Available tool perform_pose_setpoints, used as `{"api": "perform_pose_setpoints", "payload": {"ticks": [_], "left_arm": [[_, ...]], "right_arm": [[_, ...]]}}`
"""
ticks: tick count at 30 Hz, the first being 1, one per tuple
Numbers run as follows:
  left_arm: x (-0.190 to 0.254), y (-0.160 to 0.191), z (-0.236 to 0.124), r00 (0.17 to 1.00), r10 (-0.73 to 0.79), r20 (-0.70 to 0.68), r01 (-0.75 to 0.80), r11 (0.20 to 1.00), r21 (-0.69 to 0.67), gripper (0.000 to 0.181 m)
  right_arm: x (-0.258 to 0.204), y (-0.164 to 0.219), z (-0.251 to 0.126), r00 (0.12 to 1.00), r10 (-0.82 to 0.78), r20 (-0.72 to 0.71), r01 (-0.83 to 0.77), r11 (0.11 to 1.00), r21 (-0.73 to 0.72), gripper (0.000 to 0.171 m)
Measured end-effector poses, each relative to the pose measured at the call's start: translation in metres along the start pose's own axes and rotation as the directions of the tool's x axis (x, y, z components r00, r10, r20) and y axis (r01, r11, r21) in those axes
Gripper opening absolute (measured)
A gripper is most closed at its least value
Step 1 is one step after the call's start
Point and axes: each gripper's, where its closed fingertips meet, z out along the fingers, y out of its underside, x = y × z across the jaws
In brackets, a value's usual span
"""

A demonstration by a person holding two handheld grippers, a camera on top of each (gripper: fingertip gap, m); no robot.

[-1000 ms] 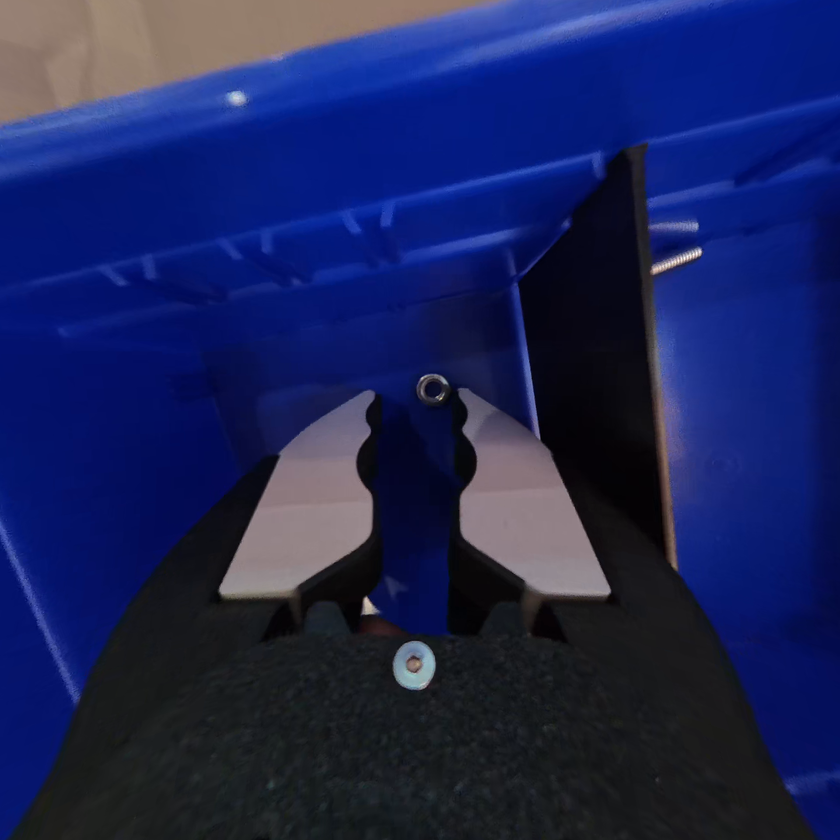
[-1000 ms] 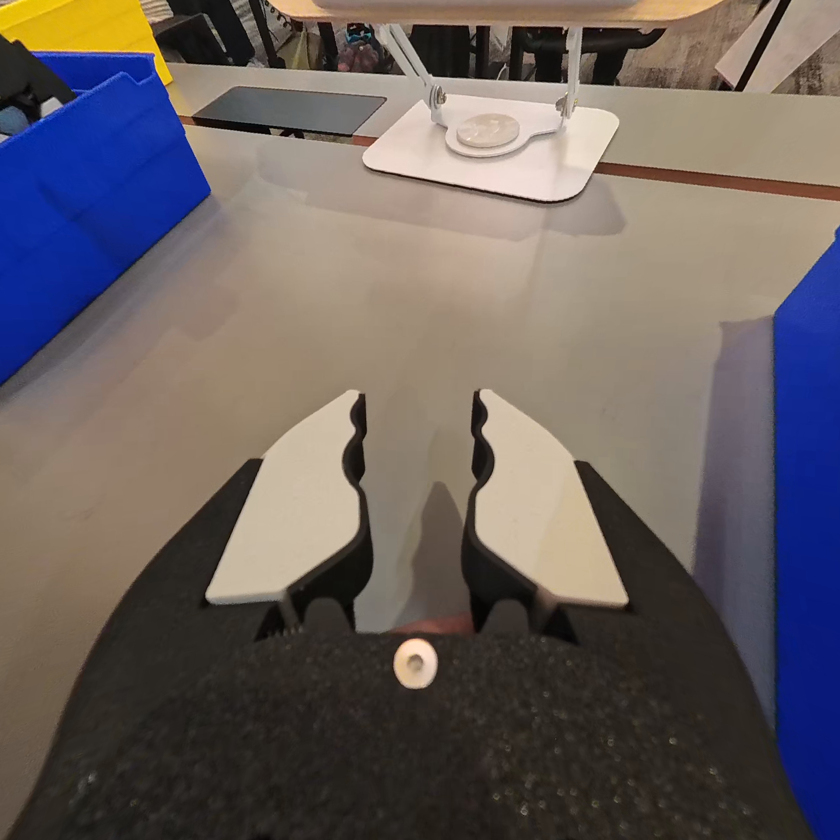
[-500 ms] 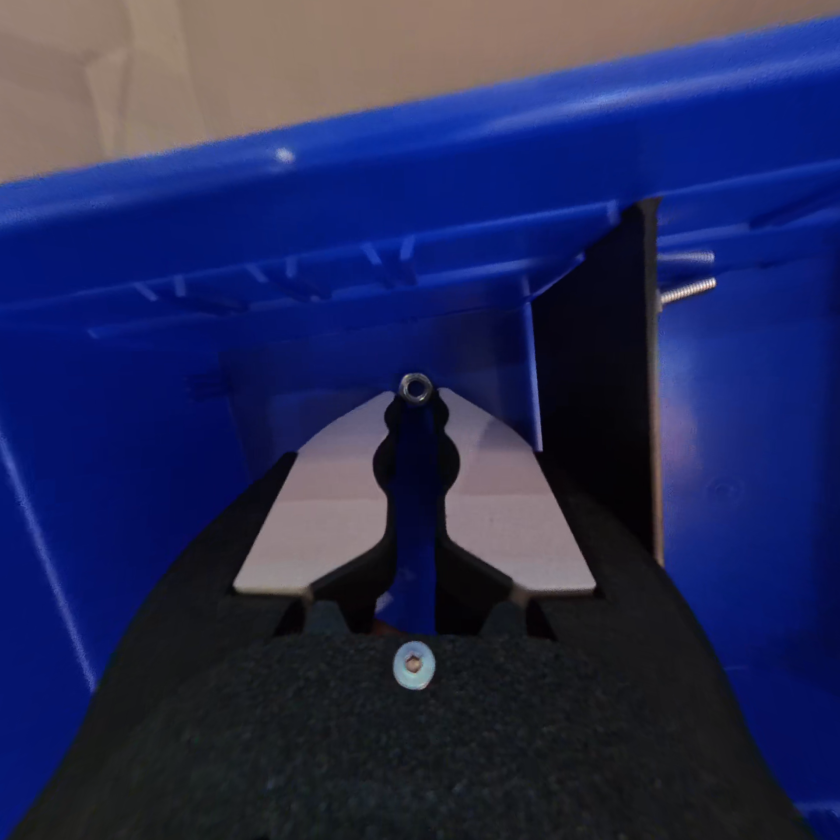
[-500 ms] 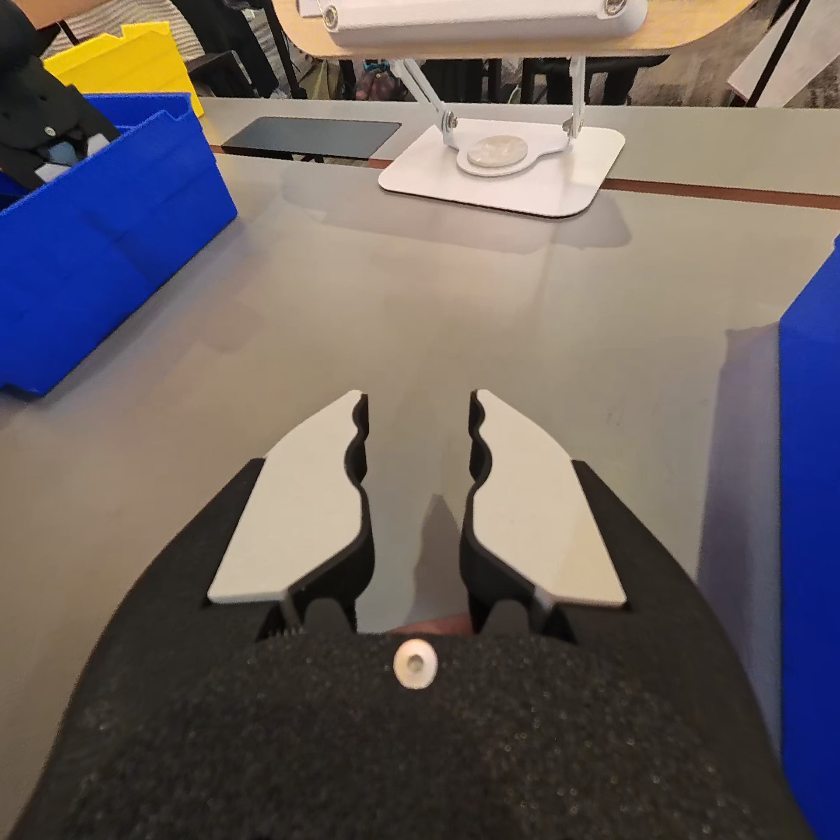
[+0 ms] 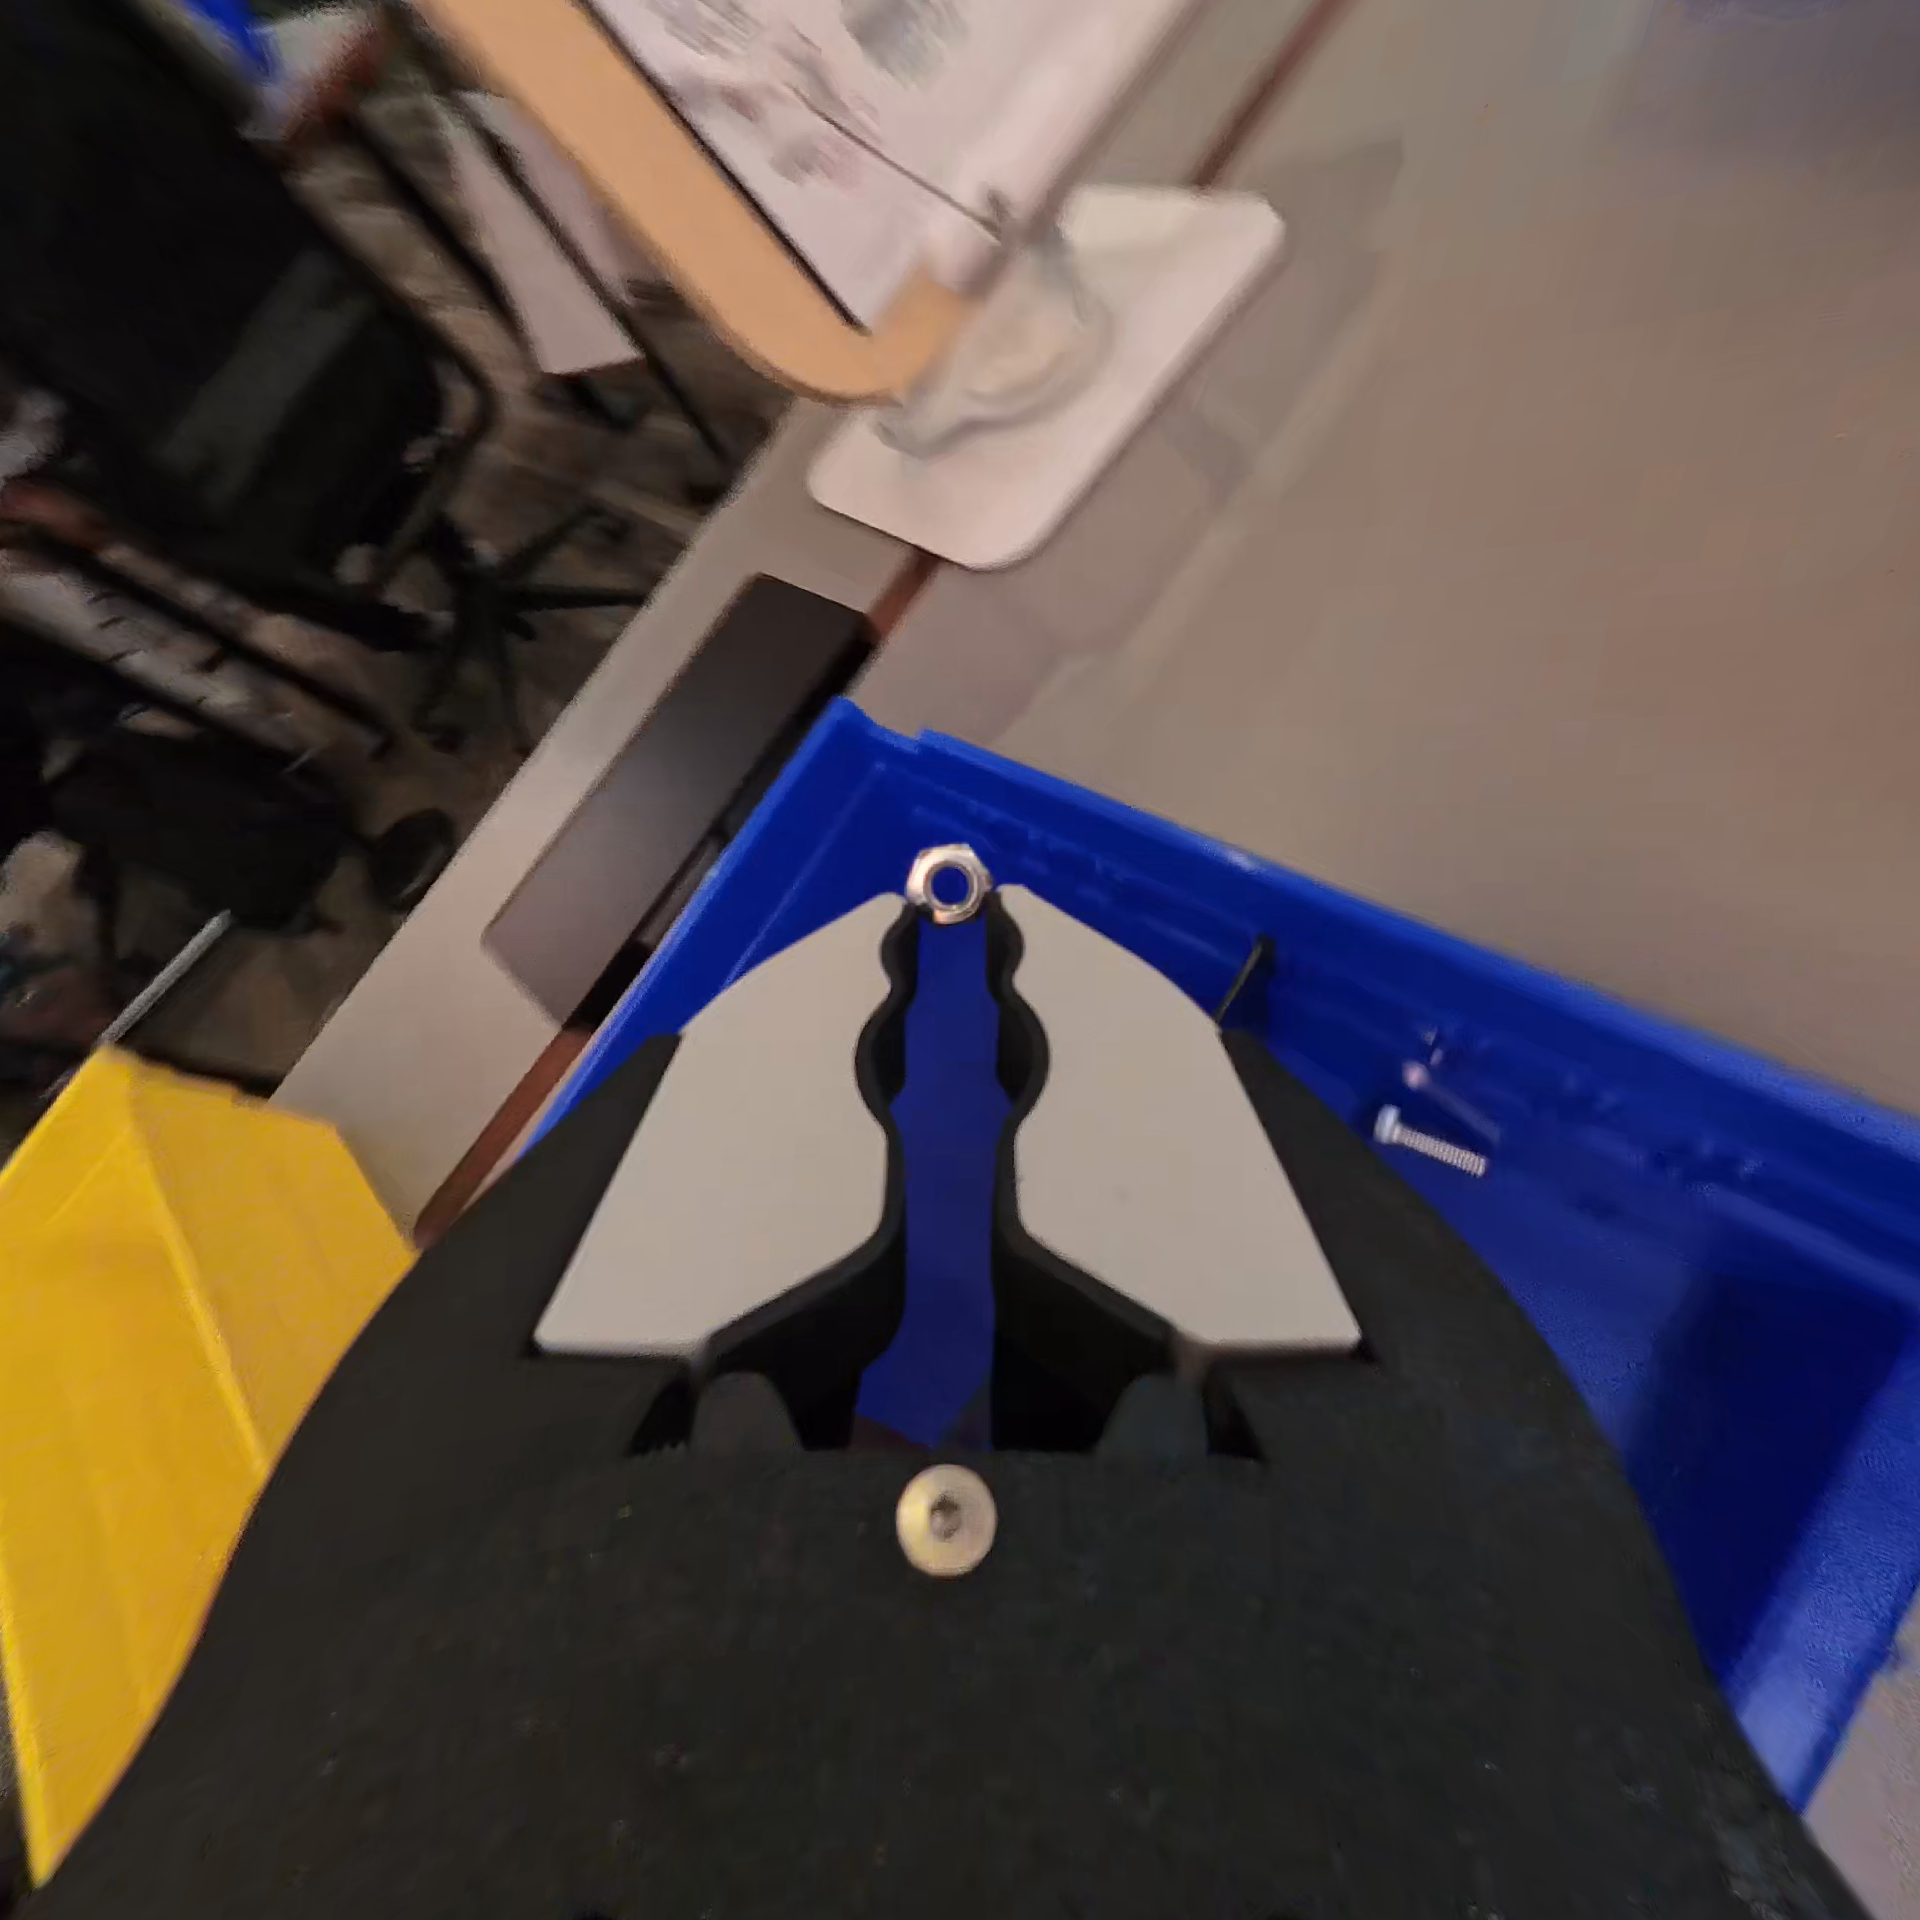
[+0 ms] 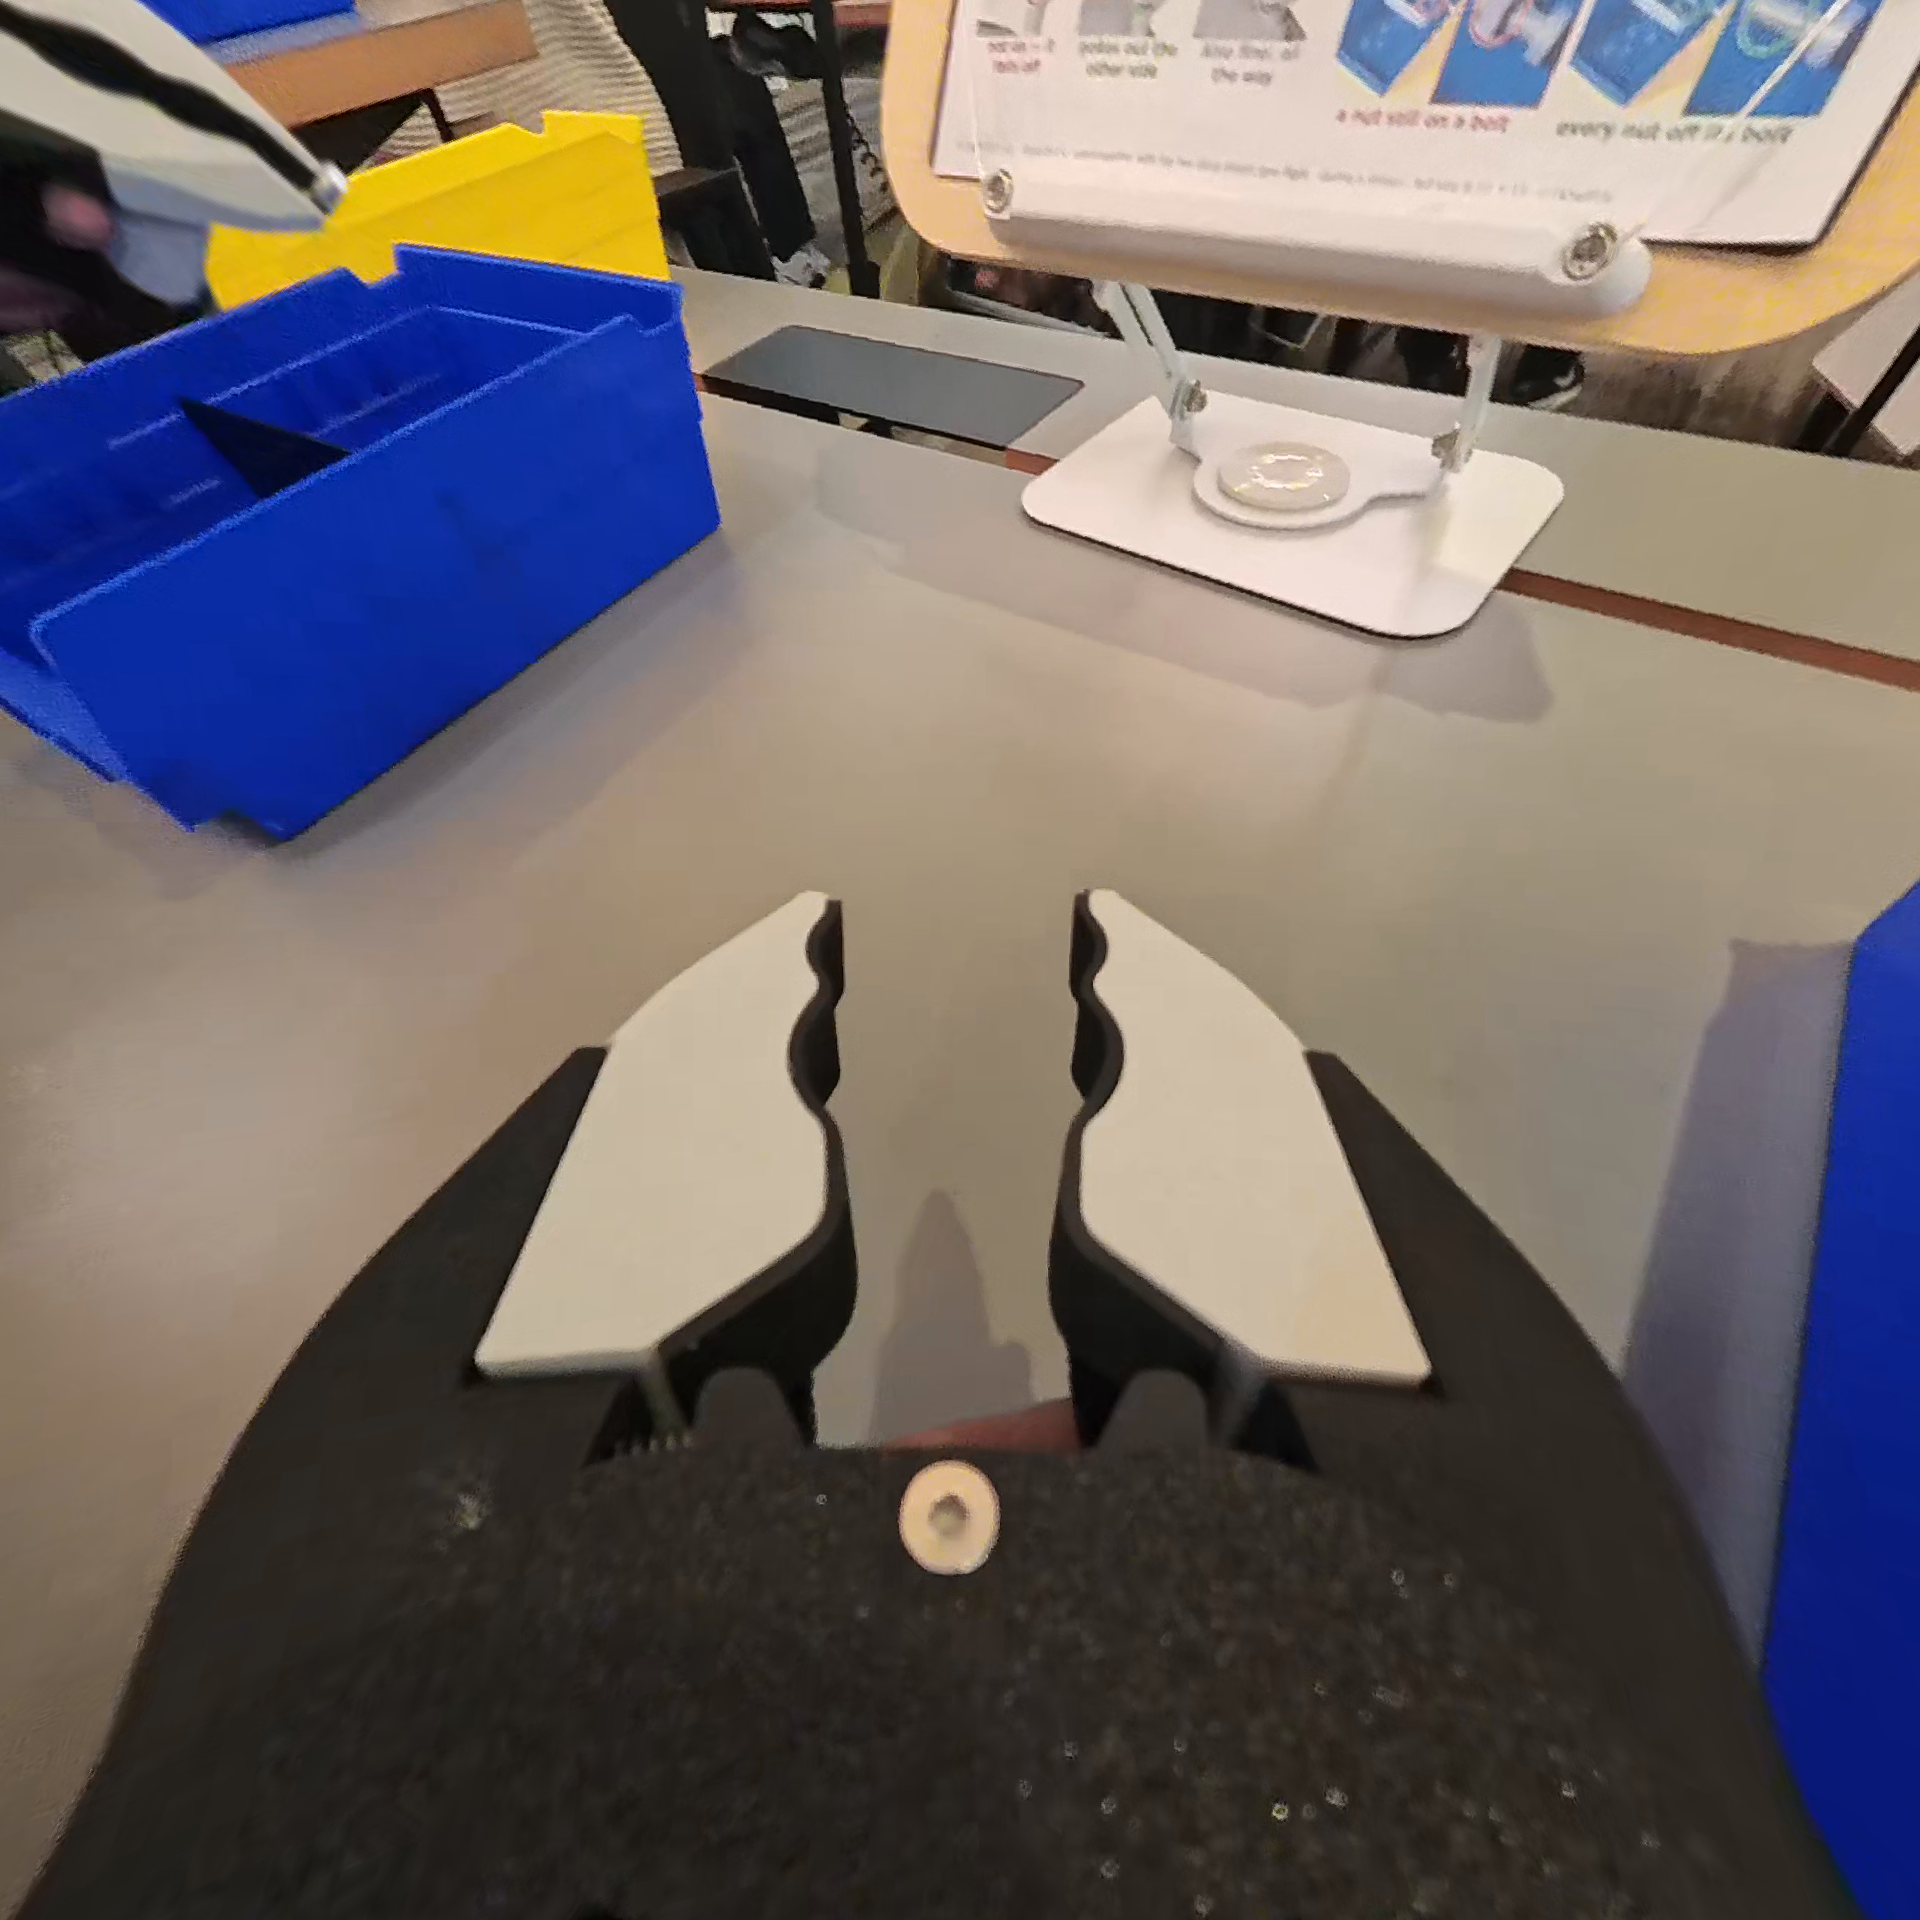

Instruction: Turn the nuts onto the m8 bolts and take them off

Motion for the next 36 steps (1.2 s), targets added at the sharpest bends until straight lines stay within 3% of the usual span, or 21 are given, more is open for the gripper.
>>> {"api": "perform_pose_setpoints", "payload": {"ticks": [4,10,15,20,36], "left_arm": [[0.015,-0.013,-0.044,0.951,-0.2,0.236,0.173,0.976,0.13,0.012],[0.093,-0.024,-0.073,0.835,-0.44,0.331,0.349,0.888,0.299,0.012],[0.157,-0.014,-0.075,0.781,-0.469,0.412,0.356,0.877,0.324,0.012],[0.196,-0.005,-0.07,0.754,-0.549,0.361,0.44,0.83,0.342,0.011],[0.209,-0.003,-0.066,0.762,-0.568,0.31,0.472,0.816,0.334,0.011]], "right_arm": [[-0.009,-0.003,-0.006,0.999,-0.032,0.03,0.031,0.999,0.02,0.042],[-0.015,0.002,-0.019,0.998,-0.05,0.022,0.049,0.998,0.035,0.04],[-0.017,0.013,-0.03,0.999,-0.047,0.004,0.047,0.998,0.035,0.039],[-0.015,0.015,-0.035,0.997,-0.069,-0.032,0.07,0.997,0.029,0.039],[-0.018,0.007,-0.043,0.995,-0.071,-0.07,0.075,0.996,0.048,0.039]]}}
